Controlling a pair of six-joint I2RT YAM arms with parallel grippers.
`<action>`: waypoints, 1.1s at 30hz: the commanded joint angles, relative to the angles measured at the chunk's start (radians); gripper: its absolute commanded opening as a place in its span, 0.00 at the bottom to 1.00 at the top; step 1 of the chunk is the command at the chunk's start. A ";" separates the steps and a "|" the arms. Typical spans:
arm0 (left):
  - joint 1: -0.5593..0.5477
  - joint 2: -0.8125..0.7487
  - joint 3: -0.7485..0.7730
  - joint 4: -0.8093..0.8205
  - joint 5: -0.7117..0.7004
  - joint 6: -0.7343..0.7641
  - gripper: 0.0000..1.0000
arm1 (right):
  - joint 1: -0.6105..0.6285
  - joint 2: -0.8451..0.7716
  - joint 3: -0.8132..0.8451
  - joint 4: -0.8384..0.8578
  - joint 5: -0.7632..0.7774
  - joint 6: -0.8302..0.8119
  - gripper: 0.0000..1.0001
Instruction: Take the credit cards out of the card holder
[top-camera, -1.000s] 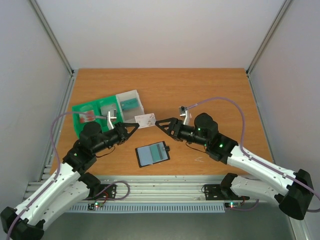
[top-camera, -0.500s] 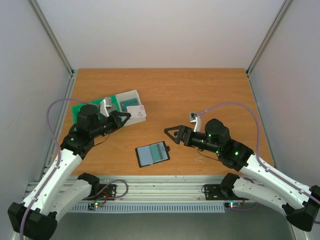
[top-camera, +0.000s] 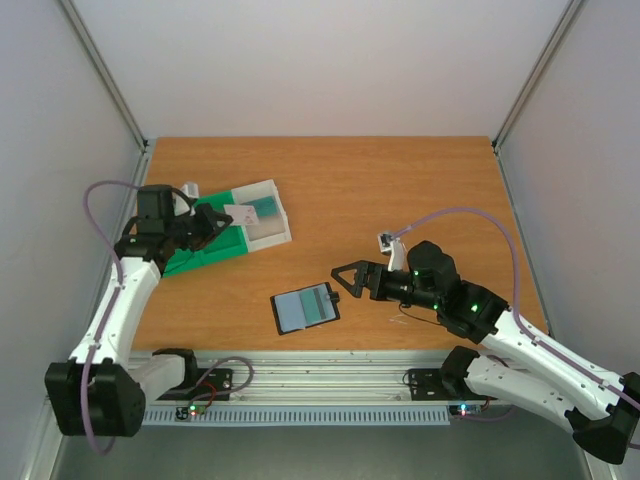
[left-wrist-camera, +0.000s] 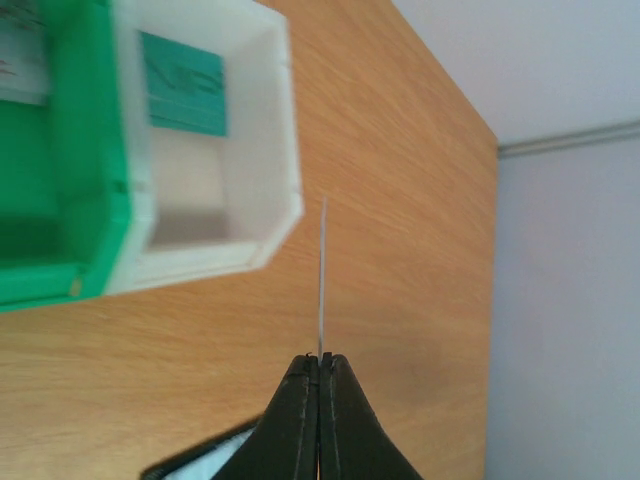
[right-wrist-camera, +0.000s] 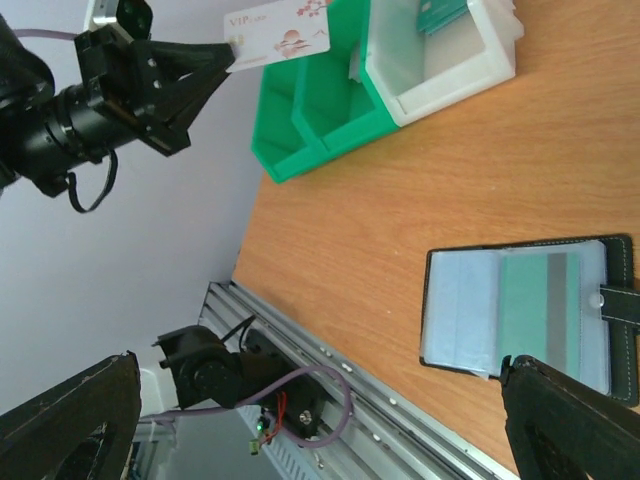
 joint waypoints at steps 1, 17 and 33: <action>0.109 0.064 0.061 -0.064 0.042 0.098 0.01 | 0.001 -0.014 0.016 -0.050 0.018 -0.046 0.99; 0.239 0.381 0.271 -0.179 -0.091 0.255 0.00 | 0.001 0.005 0.039 -0.084 0.027 -0.064 0.98; 0.242 0.585 0.362 -0.097 -0.089 0.224 0.01 | 0.000 0.040 0.069 -0.146 0.054 -0.063 0.98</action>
